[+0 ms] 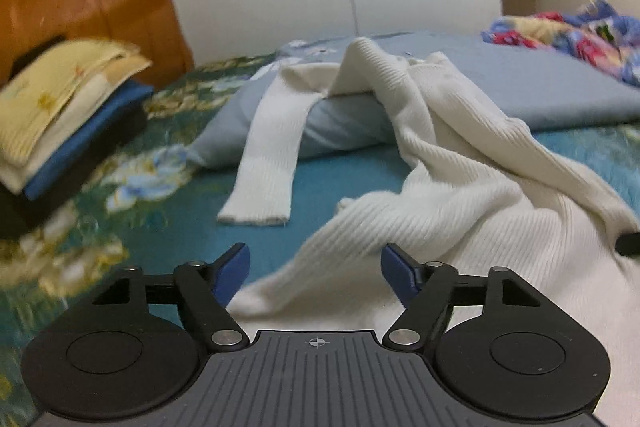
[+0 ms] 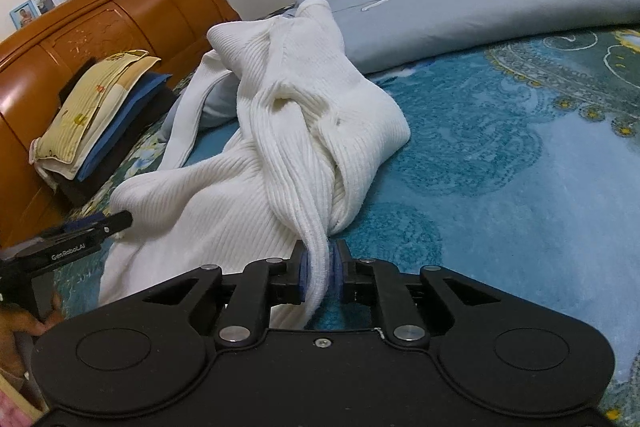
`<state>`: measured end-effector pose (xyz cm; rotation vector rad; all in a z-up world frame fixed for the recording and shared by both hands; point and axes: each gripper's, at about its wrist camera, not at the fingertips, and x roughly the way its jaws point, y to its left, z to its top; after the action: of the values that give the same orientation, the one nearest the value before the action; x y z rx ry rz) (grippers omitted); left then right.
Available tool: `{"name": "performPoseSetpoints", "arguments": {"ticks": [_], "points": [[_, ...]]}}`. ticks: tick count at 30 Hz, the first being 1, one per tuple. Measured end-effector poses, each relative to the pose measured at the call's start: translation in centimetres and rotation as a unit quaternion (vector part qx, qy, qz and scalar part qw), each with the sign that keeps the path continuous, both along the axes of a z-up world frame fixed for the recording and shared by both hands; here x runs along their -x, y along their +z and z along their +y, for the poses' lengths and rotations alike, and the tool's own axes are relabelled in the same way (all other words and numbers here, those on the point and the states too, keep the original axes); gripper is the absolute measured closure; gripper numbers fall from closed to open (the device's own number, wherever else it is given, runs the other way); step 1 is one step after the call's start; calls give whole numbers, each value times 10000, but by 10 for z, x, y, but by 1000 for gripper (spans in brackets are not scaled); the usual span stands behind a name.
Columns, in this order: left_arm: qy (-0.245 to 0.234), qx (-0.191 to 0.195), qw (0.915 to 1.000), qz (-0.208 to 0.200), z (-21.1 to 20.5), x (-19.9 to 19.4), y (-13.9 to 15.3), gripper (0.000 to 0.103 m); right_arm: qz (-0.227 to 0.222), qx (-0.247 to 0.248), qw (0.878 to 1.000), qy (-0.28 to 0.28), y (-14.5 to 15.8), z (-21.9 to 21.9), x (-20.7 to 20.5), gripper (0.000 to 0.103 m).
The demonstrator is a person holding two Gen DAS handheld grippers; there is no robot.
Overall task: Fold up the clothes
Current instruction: 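Grasp the sweater fabric with the left gripper near the right gripper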
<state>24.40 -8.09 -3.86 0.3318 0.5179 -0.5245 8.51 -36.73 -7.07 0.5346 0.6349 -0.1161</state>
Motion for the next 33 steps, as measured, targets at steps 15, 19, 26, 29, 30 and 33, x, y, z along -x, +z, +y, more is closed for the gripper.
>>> {"name": "performPoseSetpoints", "arguments": {"ticks": [15,19,26,29,30,33], "points": [[-910,-133,9940,584,-19,-54,-19,33,-18,29,9996,287,0,4,-8,72],[-993,22,9912,878,-20,-62,-23,44,3,48,9994,342,0,5,-12,72],[-1103,280,9881,1034,-23,-58,-27,74,-31,-1,9994,346,-1,7,-17,71],[-1068,425,9872,1103,-23,-56,-27,84,-30,-84,9994,319,-2,7,-19,71],[-1071,498,9865,1132,-22,-54,-27,90,-21,-90,9994,319,-2,7,-20,70],[-1018,650,9862,1136,-21,-46,-27,94,-12,-145,9994,316,-2,7,-20,81]]}}
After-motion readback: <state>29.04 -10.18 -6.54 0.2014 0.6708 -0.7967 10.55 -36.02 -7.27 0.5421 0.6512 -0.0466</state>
